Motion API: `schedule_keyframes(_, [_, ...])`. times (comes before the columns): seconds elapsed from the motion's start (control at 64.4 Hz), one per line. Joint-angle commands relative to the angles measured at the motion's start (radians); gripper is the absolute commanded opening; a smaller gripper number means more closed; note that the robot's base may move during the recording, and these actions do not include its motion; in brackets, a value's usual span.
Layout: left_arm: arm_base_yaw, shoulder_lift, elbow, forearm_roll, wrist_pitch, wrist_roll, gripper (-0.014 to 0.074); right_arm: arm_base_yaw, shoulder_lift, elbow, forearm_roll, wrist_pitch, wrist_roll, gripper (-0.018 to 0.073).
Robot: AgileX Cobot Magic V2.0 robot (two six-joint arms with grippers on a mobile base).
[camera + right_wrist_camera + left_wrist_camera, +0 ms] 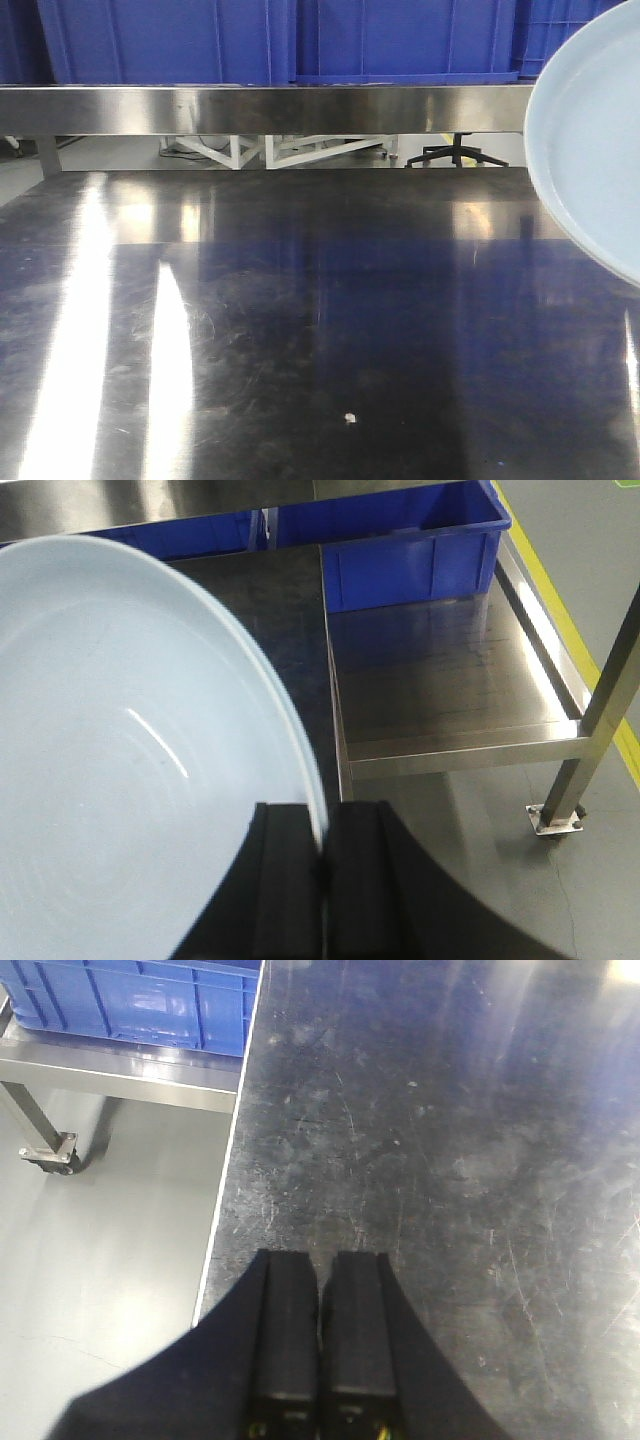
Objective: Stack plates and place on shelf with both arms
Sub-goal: 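Hold the plate stack in the right gripper while driving to the bin rack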
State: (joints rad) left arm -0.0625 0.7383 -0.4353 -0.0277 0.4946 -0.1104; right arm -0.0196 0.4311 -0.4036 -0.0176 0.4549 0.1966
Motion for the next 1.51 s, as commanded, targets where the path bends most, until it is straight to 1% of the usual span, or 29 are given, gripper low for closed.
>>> schedule_keyframes(0.0, [0.000, -0.006, -0.026, -0.003, -0.068, -0.006, 0.0085, -0.004, -0.001, -0.029, 0.003, -0.102, -0.002, 0.0028])
schedule_keyframes(1.491, [0.000, 0.001, -0.026, -0.003, -0.068, -0.006, 0.0085, -0.004, 0.000, -0.029, 0.003, -0.102, -0.002, 0.0028])
